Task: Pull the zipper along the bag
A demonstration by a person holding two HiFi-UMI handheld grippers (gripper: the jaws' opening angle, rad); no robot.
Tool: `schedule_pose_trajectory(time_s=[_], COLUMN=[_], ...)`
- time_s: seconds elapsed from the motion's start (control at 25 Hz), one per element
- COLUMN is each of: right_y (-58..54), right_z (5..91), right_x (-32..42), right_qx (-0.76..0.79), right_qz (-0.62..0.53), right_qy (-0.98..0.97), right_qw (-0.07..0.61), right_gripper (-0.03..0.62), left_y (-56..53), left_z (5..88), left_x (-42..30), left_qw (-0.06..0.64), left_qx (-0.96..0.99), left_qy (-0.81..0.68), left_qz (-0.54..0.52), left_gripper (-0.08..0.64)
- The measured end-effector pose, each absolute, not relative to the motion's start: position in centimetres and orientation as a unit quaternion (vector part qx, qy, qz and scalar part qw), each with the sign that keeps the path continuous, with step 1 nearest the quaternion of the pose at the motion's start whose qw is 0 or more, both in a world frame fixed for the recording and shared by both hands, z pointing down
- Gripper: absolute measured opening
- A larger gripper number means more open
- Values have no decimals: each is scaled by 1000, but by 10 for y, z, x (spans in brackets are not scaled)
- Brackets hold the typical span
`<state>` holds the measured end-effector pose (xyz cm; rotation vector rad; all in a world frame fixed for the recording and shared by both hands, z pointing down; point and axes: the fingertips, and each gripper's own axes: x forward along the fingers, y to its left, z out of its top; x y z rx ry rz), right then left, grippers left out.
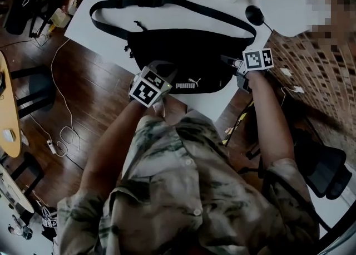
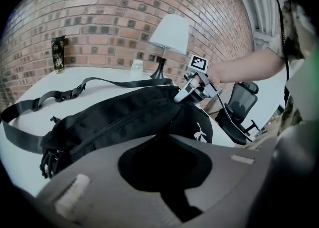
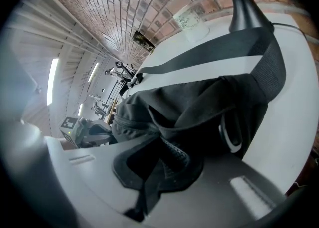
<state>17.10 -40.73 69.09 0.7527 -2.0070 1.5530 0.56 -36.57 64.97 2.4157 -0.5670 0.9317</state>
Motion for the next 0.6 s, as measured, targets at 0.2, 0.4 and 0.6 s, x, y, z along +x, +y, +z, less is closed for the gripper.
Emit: schedule_pose_trajectory(time_s=[0.2,0.4,0.6], right_y=[-408,-405,-402], right_z=[691,689,666], right_x=[175,172,147], right_qx=[289,289,270], right_qz=[559,528,515], right_qy=[-736,-741,-764], right_qw=[249,298,279], right_gripper=[3,5,5], left_y=[-367,-361,-366], left_z=[648,657,654], left_x=[5,13,14], left_qw=[241,218,216], left_qx=[890,891,892], left_qy=[-194,-169,-174], left_qz=[335,362,356], left_gripper=[25,23,23])
